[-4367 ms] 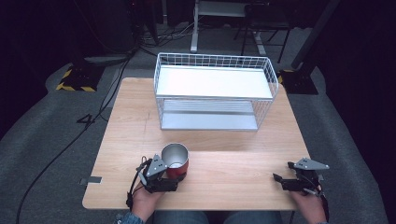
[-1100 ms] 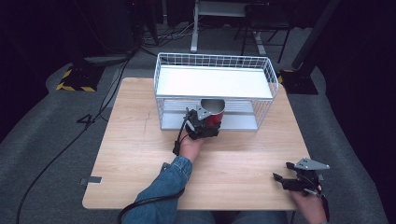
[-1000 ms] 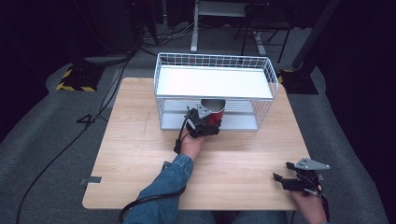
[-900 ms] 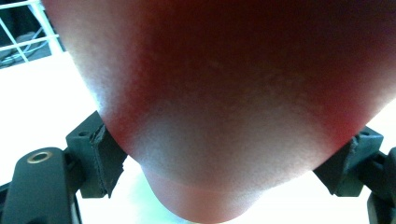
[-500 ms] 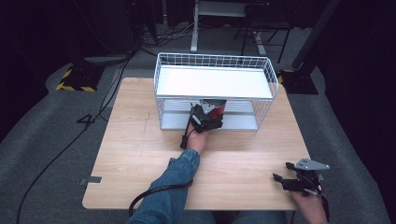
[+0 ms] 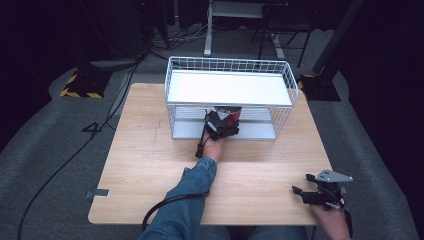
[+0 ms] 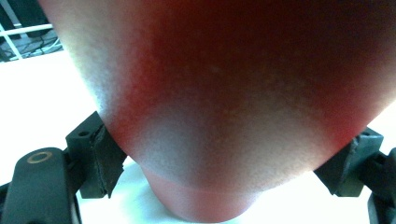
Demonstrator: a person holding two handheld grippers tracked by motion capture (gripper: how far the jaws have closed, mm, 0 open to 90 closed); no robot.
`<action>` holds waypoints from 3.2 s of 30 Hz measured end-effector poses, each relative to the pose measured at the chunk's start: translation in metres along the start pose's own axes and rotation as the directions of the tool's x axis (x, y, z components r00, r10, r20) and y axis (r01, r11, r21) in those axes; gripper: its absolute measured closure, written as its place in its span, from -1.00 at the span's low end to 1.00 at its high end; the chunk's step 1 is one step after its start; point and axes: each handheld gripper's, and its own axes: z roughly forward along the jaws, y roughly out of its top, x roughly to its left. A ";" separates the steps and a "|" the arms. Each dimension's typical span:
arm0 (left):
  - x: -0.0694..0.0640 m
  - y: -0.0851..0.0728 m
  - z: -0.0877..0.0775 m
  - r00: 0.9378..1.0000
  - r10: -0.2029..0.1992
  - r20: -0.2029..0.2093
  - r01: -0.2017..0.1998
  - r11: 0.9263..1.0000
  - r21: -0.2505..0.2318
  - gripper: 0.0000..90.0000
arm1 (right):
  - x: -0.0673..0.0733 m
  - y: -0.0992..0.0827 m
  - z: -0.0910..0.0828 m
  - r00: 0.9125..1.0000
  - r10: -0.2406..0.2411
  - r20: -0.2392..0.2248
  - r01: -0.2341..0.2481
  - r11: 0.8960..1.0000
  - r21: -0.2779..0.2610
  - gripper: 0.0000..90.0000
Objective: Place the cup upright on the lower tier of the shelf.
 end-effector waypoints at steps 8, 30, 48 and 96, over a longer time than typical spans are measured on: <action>0.000 -0.001 0.005 1.000 0.000 0.002 0.000 1.000 0.002 -0.63 | 0.000 0.000 0.000 1.000 0.001 0.000 -0.001 1.000 0.001 -0.51; 0.010 -0.001 -0.005 0.998 -0.059 0.025 0.059 0.998 0.015 -0.99 | 0.000 0.000 0.000 1.000 -0.001 -0.001 0.001 1.000 0.001 -0.53; 0.013 -0.004 -0.056 0.992 -0.075 0.099 0.076 0.997 -0.003 -1.00 | 0.000 0.000 0.000 1.000 -0.001 -0.002 0.001 1.000 0.004 -0.54; 0.022 -0.051 -0.229 0.984 0.072 0.163 -0.087 0.993 0.084 -0.94 | 0.000 0.001 0.001 1.000 -0.004 -0.004 0.004 1.000 0.010 -0.61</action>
